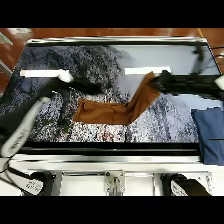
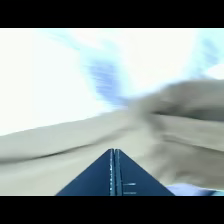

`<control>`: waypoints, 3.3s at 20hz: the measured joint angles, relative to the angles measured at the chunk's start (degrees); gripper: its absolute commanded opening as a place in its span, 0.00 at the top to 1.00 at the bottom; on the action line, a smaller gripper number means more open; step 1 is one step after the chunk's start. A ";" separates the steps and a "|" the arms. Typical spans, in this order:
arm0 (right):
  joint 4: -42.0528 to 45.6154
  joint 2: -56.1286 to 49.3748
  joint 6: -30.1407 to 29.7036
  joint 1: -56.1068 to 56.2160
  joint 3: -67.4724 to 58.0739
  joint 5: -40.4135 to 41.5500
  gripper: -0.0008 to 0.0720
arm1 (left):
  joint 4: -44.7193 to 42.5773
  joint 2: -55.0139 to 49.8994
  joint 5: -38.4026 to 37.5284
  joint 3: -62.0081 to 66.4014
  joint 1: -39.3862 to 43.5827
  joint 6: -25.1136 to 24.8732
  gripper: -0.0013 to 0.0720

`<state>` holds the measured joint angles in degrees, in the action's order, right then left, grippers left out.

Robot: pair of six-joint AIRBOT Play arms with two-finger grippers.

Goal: Fold the shirts.

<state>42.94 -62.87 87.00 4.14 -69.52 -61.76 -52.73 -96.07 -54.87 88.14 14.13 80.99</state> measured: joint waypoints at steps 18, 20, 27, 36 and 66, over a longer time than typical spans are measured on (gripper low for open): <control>-3.19 -33.62 -0.90 22.34 -10.80 5.29 0.04 | -14.62 34.38 -13.09 -2.67 -32.74 1.90 0.93; 8.20 -31.52 2.91 15.96 -10.88 -2.01 0.04 | -14.78 34.56 -13.14 -4.09 -32.76 1.62 0.93; 19.23 -35.34 5.25 5.16 -8.07 -11.80 0.04 | -13.55 34.69 -12.55 -7.02 -30.38 1.09 0.93; -1.97 -45.05 -8.31 6.36 -8.31 -6.67 0.90 | -9.88 34.73 -11.80 -7.39 -26.34 1.11 0.93; 35.01 -11.15 -1.38 -66.45 -15.67 -26.14 0.90 | -1.18 48.50 -14.73 -7.39 -25.92 3.06 0.93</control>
<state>77.95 -74.02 85.62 -62.30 -85.19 -87.90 -53.91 -47.57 -69.60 80.75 -11.79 84.05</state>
